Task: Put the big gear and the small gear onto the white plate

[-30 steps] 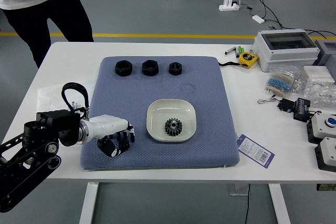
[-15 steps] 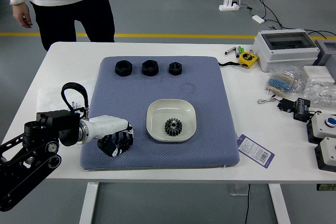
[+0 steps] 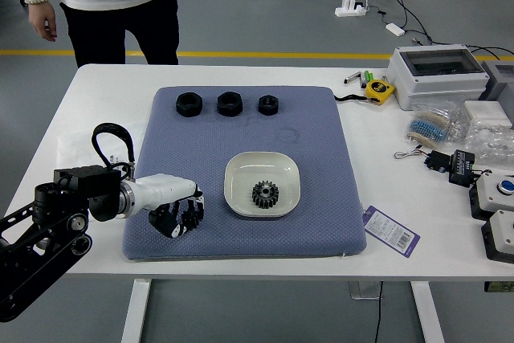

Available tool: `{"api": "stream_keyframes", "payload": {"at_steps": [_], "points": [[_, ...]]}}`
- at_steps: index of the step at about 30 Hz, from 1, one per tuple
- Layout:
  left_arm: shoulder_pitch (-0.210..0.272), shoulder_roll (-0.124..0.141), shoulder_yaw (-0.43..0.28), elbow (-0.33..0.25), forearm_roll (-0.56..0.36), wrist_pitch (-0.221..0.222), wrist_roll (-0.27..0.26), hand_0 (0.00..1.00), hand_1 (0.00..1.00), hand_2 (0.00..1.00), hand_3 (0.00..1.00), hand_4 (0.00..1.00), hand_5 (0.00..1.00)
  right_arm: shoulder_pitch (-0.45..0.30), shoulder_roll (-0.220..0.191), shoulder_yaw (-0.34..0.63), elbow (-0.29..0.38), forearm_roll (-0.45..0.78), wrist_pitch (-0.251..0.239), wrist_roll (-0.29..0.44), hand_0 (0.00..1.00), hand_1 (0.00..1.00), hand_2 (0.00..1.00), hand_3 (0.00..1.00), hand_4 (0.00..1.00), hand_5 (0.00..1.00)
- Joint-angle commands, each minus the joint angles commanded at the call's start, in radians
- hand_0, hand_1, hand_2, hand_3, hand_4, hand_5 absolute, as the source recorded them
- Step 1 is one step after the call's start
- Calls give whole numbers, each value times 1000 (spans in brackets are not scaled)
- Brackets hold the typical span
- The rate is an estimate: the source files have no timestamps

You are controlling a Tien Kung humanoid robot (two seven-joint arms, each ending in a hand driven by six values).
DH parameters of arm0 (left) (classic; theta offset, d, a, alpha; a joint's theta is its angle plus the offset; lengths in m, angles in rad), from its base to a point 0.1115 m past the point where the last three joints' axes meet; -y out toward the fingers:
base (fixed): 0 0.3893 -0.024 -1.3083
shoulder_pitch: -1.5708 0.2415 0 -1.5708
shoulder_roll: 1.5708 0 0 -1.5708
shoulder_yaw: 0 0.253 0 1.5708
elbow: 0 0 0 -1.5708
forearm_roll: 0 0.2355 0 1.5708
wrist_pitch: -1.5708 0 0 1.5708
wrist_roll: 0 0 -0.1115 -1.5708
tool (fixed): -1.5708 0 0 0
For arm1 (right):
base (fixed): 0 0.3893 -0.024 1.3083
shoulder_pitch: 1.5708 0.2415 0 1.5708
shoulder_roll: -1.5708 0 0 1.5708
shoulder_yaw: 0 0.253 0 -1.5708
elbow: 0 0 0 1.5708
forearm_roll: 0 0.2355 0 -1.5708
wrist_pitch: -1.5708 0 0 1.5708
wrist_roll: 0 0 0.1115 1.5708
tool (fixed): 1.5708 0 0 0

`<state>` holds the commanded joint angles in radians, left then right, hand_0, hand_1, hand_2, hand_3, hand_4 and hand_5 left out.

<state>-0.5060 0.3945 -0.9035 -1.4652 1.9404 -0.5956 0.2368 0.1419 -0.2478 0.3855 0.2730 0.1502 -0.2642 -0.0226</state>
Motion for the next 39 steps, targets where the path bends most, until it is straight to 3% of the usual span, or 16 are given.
{"api": "stream_keyframes", "payload": {"at_steps": [11,16,20,22,24,27,29,34,39], "points": [[-3,-5,-30,-14,0,2,-1,352,384,430,478,513,2,-5,0,3,0,-5,-2,-1,651,655,729,578,840,679],[-6,-36,-67,-11,6,7,-3,352,384,430,478,513,2,-8,1,5,0,-8,-3,-2,651,655,729,578,840,679],[-26,-87,-100,8,21,14,-8,352,384,430,477,511,2,-8,2,8,1,-15,-4,-5,652,655,730,578,840,679],[-31,-100,-107,14,25,17,-10,352,384,430,477,511,2,-8,2,9,1,-16,-4,-5,652,655,730,578,840,679],[-44,-133,-118,38,36,43,-33,352,383,429,475,503,2,-7,2,9,1,-15,-5,-5,652,655,730,578,840,679],[-47,-158,-130,54,51,75,-64,352,383,429,475,503,2,-6,2,6,1,-11,-6,-3,652,655,730,578,840,679],[-47,-181,-137,69,60,115,-99,338,371,416,456,446,2,-6,2,4,1,-4,-7,-1,652,656,730,578,840,679],[-64,-225,-126,127,91,216,-173,338,371,416,456,446,2,0,2,3,1,-4,-8,-1,652,656,730,578,840,679],[-87,-253,-121,182,103,244,-190,339,372,418,458,461,2,4,1,4,2,-6,-8,-1,652,656,730,578,840,679]]}}
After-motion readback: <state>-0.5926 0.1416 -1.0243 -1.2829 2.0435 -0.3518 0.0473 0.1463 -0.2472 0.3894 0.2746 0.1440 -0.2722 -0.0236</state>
